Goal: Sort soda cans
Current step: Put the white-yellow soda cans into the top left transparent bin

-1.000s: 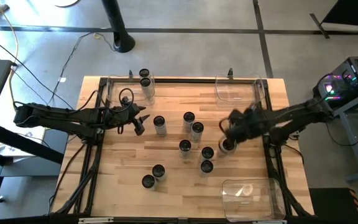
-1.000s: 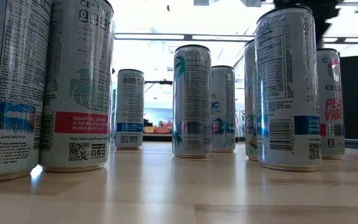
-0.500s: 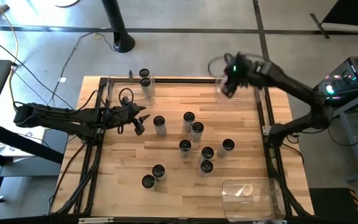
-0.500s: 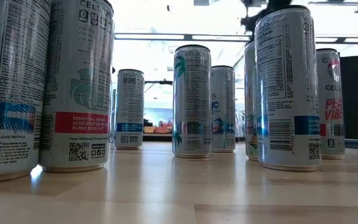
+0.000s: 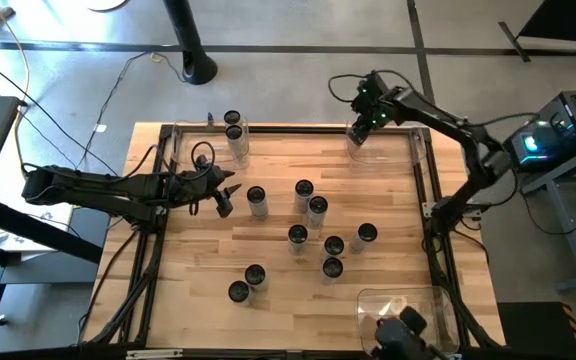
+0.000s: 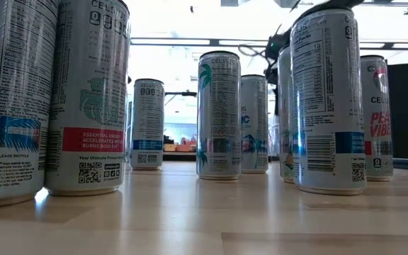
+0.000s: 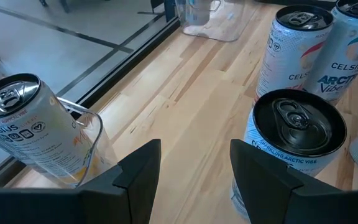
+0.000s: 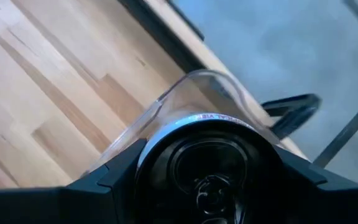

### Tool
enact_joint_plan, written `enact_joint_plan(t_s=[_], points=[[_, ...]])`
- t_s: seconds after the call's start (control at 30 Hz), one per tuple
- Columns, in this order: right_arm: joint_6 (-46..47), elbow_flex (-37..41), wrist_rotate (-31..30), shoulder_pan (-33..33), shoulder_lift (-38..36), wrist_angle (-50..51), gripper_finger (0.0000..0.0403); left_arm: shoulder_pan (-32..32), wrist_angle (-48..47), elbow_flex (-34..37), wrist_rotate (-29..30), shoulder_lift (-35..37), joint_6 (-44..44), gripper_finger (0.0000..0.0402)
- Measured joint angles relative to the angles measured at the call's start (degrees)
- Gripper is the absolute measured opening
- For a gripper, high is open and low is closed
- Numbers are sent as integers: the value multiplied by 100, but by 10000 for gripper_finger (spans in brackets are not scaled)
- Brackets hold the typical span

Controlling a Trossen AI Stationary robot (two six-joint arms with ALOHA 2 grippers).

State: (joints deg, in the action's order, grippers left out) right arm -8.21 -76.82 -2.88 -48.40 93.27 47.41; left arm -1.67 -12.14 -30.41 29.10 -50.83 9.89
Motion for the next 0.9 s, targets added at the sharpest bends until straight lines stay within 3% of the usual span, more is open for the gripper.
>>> enact_joint_plan(t_s=[0.37, 0.63, 0.9], points=[[-102, -28, -6, -13, 400, -260, 238, 1, 3, 0, 0, 0, 0, 186], [49, -1, -59, -12, 134, -476, 361, 0, 9, 0, 0, 0, 0, 186], [408, 0, -516, 132, -646, -246, 374, 0, 4, 0, 0, 0, 2, 186]])
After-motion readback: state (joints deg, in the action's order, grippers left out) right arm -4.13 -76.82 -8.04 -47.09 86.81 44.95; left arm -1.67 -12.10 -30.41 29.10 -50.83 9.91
